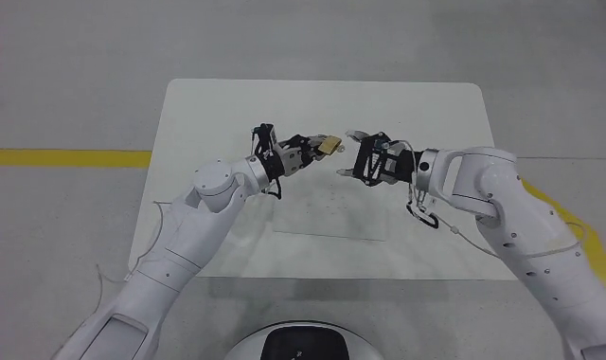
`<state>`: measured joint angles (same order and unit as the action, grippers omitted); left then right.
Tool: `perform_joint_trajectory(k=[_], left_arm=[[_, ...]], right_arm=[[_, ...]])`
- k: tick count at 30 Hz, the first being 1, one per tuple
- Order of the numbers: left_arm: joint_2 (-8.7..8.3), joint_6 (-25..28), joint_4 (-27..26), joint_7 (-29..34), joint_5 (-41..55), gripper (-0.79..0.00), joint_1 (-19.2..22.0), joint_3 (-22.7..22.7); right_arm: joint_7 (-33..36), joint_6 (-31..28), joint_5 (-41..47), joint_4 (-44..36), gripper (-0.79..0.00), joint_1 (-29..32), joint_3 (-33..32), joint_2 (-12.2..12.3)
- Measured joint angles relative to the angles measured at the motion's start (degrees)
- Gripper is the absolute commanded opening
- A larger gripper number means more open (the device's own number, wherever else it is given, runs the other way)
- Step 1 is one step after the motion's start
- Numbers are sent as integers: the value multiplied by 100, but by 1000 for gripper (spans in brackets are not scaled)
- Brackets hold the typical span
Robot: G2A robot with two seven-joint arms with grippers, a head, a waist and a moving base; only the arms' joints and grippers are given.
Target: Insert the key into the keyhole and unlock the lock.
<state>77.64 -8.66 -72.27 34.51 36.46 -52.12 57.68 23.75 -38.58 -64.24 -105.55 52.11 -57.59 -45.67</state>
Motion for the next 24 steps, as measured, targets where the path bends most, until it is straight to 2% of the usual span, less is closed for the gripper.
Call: perform_joint_trajectory(k=[5,13,15,16,17,18,24], left_arm=[[-10,-95,-57,35,0,-785,-49,60],[-6,-187,-77,111,-39,-785,-44,77],[-1,-194,-68,132,-29,-785,-43,74],[2,-200,-60,144,-16,-785,-40,73],[5,-201,-51,152,-8,-785,-37,72],[8,-200,-38,160,-5,-785,-31,70],[20,-189,42,212,-2,-785,15,82]], right_arm=[[108,102,-354,-23,-394,-37,142,-56],[216,131,-726,-91,-443,-101,238,-126],[243,142,-833,-110,-526,-112,272,-145],[261,141,-882,-117,-613,-117,288,-153],[281,141,-931,-123,-767,-122,303,-161],[303,141,-988,-127,-785,-129,322,-171],[347,105,-1073,-99,-785,-138,366,-219]])
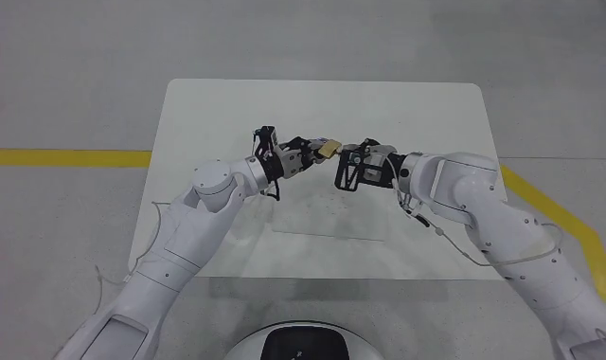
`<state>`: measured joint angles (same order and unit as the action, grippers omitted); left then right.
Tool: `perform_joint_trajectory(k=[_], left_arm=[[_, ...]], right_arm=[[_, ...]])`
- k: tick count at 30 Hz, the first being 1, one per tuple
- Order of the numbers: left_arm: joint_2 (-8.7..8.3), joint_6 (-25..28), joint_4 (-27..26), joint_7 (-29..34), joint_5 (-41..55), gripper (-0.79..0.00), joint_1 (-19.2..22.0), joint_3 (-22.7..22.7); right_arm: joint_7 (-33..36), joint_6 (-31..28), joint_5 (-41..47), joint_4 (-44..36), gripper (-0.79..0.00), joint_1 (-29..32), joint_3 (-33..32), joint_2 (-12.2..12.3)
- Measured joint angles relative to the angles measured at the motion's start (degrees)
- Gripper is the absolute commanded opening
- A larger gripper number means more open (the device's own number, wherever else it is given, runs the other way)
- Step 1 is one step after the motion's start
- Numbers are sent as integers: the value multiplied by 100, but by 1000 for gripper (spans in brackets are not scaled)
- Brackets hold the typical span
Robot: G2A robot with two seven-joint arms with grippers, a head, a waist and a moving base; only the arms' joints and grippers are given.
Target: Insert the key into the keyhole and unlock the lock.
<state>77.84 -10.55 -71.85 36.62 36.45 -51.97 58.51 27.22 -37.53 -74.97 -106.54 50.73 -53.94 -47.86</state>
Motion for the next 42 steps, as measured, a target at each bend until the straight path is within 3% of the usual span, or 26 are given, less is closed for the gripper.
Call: perform_joint_trajectory(k=[8,14,25,26,27,28,37,42], left_arm=[[14,82,103,59,-7,-785,56,29],[1,548,115,-73,-479,-785,79,37],[-28,1075,18,7,-693,-785,27,229],[-32,1079,20,28,-701,-785,18,246],[-38,1080,22,55,-724,-785,10,263],[-43,1080,24,76,-757,-785,7,271],[-85,1198,82,177,-1142,-785,-54,317],[-198,1439,4,331,-2329,-785,-81,276]], right_arm=[[-137,5,467,208,-785,1,-52,-70],[-332,225,1715,536,-785,84,-249,-132],[68,366,2909,825,-785,40,-337,-214],[39,335,2993,833,-659,56,-350,-219],[-63,254,3156,866,-422,81,-382,-223],[-134,194,3264,902,0,96,-419,-224],[-379,-9,3718,1006,0,196,-574,-221],[-379,-9,3719,1005,0,196,-574,-221]])
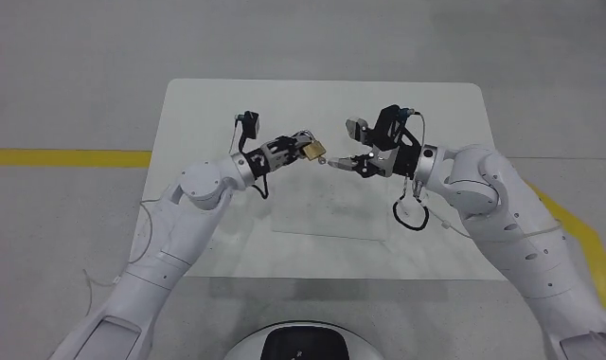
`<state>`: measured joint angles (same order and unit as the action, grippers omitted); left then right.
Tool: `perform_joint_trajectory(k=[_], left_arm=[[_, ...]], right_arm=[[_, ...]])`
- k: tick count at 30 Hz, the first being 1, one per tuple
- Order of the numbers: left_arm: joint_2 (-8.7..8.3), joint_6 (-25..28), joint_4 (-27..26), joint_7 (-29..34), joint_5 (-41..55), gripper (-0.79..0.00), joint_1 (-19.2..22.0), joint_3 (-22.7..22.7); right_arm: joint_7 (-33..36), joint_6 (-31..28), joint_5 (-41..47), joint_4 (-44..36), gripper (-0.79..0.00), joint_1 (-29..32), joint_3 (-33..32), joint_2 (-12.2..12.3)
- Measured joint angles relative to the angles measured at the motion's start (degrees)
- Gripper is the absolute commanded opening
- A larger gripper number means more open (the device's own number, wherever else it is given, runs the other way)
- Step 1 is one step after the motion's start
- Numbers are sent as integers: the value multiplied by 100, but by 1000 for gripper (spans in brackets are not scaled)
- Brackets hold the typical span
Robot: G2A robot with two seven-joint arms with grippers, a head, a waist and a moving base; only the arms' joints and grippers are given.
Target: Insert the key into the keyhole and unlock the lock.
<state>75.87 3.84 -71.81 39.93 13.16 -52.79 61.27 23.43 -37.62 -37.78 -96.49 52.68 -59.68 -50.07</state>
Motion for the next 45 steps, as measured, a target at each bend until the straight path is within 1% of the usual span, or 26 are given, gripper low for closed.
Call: perform_joint_trajectory(k=[2,6,9,10,11,13,17,20,24,26,31,35,38,41,44,45], left_arm=[[-50,30,-47,220,-511,-785,-20,-58],[-142,-109,-50,686,-1613,-785,-24,-246],[-178,-44,-39,795,-2360,-785,-27,-431],[-181,-9,-38,795,-2482,-785,-41,-469],[-182,21,-34,772,-2570,-665,-51,-496],[-183,42,-17,682,-2743,0,-65,-545],[-187,44,-30,630,-2838,0,-70,-555],[-224,171,-162,630,-2748,0,-144,-413],[-327,314,-431,673,-2618,0,-338,-36],[-384,467,-592,527,-2600,0,-460,209],[-524,1253,-1075,-514,-2430,0,-1019,1061],[-614,1750,-1369,-1308,-2776,0,-1395,1634],[-670,2017,-1566,-1953,-3253,0,-1659,2015],[-713,2075,-1640,-2440,-3615,0,-1862,2341],[-751,2020,-1572,-2690,-3990,0,-1924,2580],[-767,1989,-1513,-2748,-4174,0,-1923,2653]], right_arm=[[0,0,0,0,0,0,0,0],[0,0,0,0,0,0,0,0],[0,0,0,0,0,0,0,0],[0,0,0,0,0,0,0,0],[0,0,0,0,0,0,0,0],[0,0,0,0,0,0,0,0],[0,0,0,0,0,0,0,0],[0,0,0,0,0,0,0,0],[0,0,0,0,0,0,0,0],[0,0,0,0,0,0,0,0],[0,0,0,0,0,0,0,0],[-18,13,12,2,0,13,-7,-2],[-419,239,87,139,0,183,-199,1],[-934,729,-163,202,0,541,-585,47],[-1539,1194,-277,134,0,1132,-1091,114],[-1807,1410,-315,59,0,1421,-1313,139]])
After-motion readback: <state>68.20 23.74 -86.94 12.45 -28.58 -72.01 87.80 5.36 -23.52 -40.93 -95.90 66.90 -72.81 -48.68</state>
